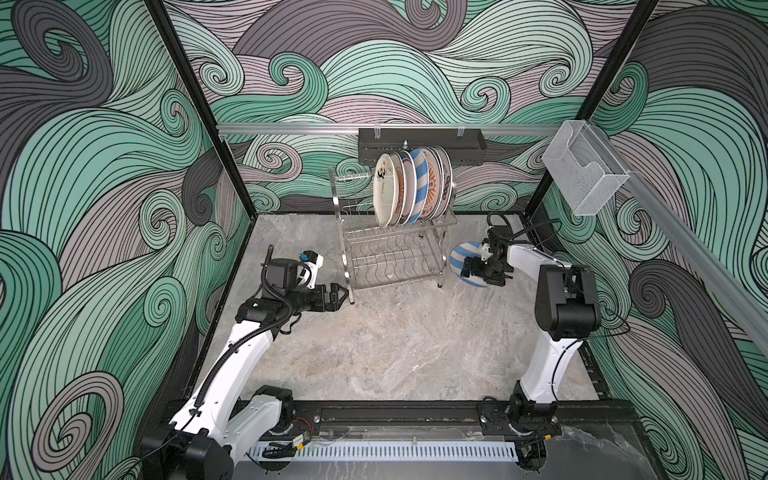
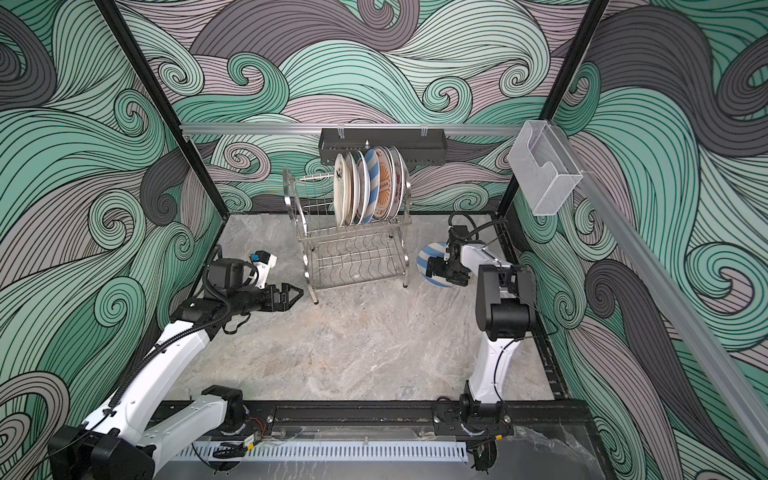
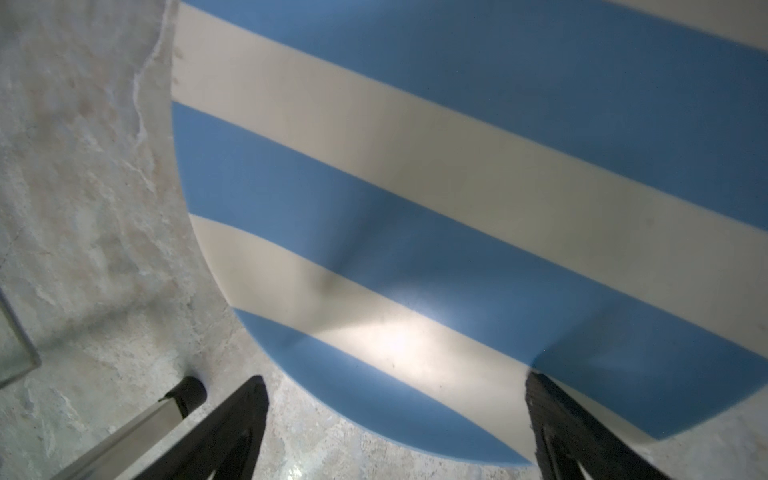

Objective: Load the plates into the dish rack
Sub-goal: 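Lower the right gripper onto the edge of the blue striped plate, then drag the blue striped plate with the right gripper toward the left gripper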

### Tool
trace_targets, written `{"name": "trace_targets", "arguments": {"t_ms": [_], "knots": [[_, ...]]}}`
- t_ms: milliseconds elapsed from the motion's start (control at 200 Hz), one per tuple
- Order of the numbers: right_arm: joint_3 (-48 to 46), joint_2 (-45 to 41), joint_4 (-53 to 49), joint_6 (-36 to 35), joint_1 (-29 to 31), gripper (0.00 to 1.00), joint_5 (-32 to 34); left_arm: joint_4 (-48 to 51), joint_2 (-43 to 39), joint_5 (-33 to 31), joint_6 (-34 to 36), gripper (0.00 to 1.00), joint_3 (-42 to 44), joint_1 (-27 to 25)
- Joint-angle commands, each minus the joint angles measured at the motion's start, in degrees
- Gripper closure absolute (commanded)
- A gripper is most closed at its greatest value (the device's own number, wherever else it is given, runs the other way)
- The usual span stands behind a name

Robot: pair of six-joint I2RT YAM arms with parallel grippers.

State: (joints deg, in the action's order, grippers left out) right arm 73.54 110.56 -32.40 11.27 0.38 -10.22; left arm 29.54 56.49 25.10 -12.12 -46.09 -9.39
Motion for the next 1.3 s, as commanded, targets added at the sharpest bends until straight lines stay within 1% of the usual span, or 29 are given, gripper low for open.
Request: {"name": "trace_targets", "arguments": {"t_ms": [0,225,370,580,861,1011,1201,1291], "knots": [[-5.06,-1.59,-3.02,1.68,0.19,0.04,-1.94,0.41,-0.05,0.89,-0.28,0.01,-1.15,0.51],[-13.90,-8.62,-1.82,3.32,2.04,0.04,-2.54,0.43,0.12,1.17,-0.53,0.02,-1.13,0.51],[-19.49,-14.01,-1.22,4.69,5.54,0.04,-2.49,0.42,-0.12,1.12,-0.51,0.01,-1.15,0.52],[-23.98,-19.29,-2.69,6.02,9.48,0.04,-1.74,1.04,-0.45,1.27,-0.57,0.01,-1.04,0.52],[-32.24,-26.91,-2.12,10.01,15.33,0.04,-2.97,0.69,-0.37,1.50,-0.71,0.01,-0.95,0.51],[-34.74,-29.45,-0.35,11.91,18.95,0.05,-5.50,0.61,-0.24,1.88,-0.82,0.01,-0.94,0.51],[-36.98,-34.35,3.26,16.41,24.57,0.05,-9.80,0.78,-0.14,1.79,-0.83,0.01,-0.89,0.51],[-38.03,-36.49,4.70,18.19,26.41,0.05,-10.07,0.78,-0.09,1.79,-0.94,0.01,-0.93,0.52]]}}
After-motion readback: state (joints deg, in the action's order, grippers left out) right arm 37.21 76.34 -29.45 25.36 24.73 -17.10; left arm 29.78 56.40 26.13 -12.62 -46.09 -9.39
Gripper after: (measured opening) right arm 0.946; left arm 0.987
